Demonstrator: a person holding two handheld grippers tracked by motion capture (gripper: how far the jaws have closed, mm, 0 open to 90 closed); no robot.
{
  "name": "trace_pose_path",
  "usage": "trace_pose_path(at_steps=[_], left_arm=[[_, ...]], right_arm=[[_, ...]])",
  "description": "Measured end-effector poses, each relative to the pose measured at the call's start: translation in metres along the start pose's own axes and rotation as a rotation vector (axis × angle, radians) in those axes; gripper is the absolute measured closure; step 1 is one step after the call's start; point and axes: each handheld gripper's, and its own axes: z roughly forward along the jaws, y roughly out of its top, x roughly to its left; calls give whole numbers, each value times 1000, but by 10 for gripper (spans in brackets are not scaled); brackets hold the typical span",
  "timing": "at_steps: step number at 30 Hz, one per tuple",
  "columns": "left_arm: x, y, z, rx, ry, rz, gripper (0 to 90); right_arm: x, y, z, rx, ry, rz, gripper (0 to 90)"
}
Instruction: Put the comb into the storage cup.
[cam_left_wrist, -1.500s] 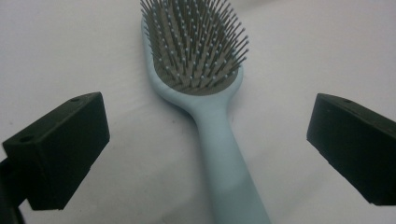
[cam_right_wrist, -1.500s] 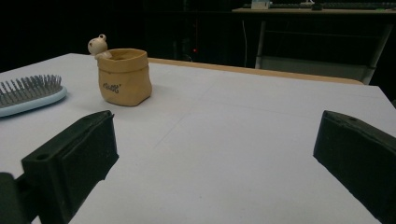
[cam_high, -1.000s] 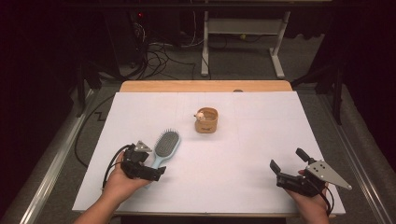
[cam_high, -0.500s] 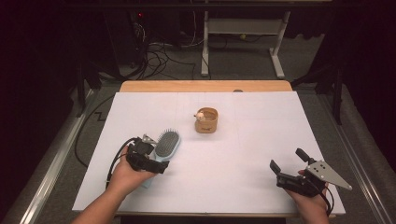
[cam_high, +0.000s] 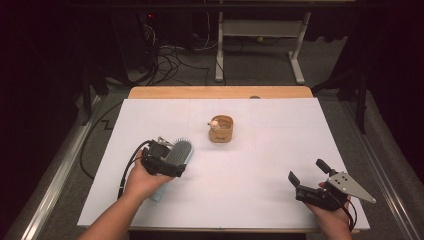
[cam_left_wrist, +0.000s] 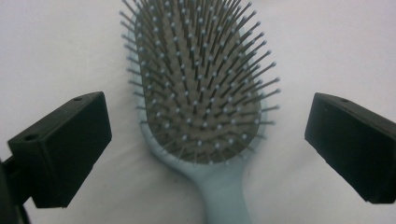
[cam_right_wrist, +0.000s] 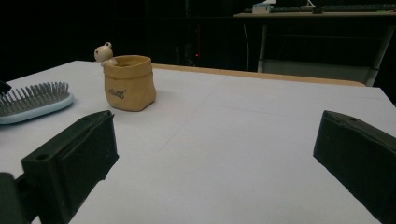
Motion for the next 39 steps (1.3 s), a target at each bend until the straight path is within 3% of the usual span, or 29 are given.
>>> trace_pose_path(at_steps=[20,39], left_arm=[[0,21,26,53,31,-42,17],[2,23,40,83,58,-64,75]], right_arm=[[0,-1,2,5,5,-6,3],[1,-2,3,13,9,-14,3]])
